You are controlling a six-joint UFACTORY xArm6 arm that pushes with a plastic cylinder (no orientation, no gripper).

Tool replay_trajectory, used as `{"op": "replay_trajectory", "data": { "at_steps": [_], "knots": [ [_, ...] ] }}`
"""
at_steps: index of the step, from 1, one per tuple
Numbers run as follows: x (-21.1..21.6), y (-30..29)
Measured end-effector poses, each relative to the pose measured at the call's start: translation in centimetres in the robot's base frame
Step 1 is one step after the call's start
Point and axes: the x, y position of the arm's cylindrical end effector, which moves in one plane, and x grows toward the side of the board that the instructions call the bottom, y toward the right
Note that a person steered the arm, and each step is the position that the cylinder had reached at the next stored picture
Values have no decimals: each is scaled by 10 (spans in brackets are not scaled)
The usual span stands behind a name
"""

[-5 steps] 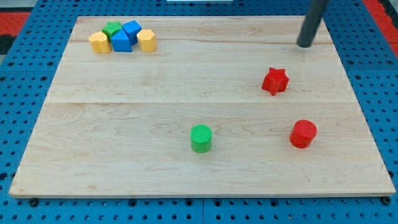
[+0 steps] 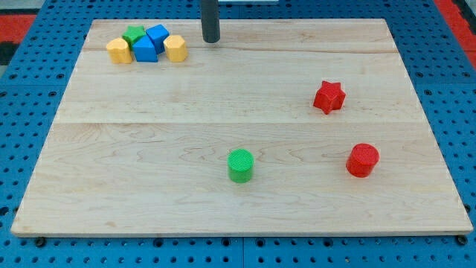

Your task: Move yellow hexagon to center of the board

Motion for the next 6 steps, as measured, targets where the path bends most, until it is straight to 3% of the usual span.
{"op": "replay_trajectory", "data": {
  "at_steps": [2,3,4,6],
  "knots": [
    [10,-83],
    [45,-58],
    [53,-26],
    [102,-30]
  ]
}}
